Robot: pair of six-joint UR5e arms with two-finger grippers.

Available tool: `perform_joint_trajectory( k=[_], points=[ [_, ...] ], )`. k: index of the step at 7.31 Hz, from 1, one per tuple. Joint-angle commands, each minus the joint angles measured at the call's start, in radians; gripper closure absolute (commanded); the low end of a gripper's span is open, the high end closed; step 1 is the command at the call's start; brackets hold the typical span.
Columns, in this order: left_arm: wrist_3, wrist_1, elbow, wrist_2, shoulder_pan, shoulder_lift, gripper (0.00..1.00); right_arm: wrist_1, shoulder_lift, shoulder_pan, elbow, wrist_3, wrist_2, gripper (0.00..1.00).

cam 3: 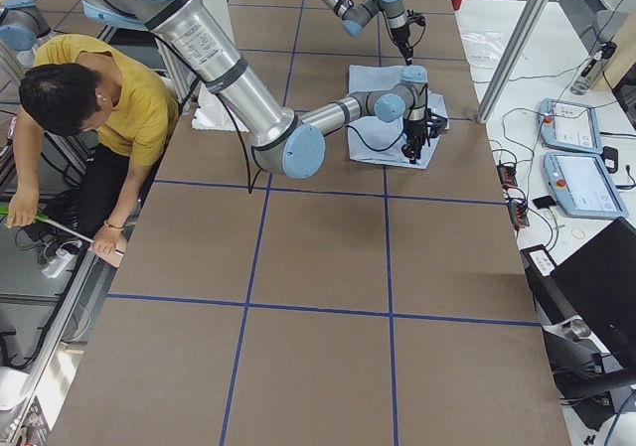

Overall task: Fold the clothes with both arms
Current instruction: 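Release the hem near the collar and lift both grippers away, then grasp the folded shirt's side edge with the right gripper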

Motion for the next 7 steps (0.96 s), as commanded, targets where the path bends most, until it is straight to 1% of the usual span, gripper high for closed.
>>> perform_joint_trajectory(
  k=[1, 2, 3, 4, 5, 6, 7],
  points=[
    [-0.001, -0.004, -0.056, -0.007, -0.006, 0.011, 0.54, 0.005, -0.127, 0.001, 0.192, 0.008, 0.019, 0.00],
    [-0.003, 0.000, -0.092, -0.007, -0.006, 0.036, 0.55, 0.005, -0.213, -0.018, 0.312, 0.017, 0.028, 0.00],
    [-0.003, 0.000, -0.112, -0.005, -0.006, 0.048, 0.55, 0.006, -0.291, -0.059, 0.402, 0.061, 0.025, 0.00],
    [0.000, -0.001, -0.112, -0.002, -0.006, 0.057, 0.55, 0.008, -0.318, -0.106, 0.450, 0.166, 0.022, 0.00],
    [0.000, -0.003, -0.113, 0.001, -0.006, 0.062, 0.55, 0.008, -0.323, -0.149, 0.464, 0.292, 0.007, 0.00],
    [0.000, -0.003, -0.113, 0.002, -0.004, 0.062, 0.55, 0.008, -0.336, -0.156, 0.503, 0.360, 0.004, 0.02],
    [0.000, -0.001, -0.121, 0.002, -0.004, 0.062, 0.55, 0.022, -0.391, -0.159, 0.550, 0.399, 0.005, 0.05]
  ],
)
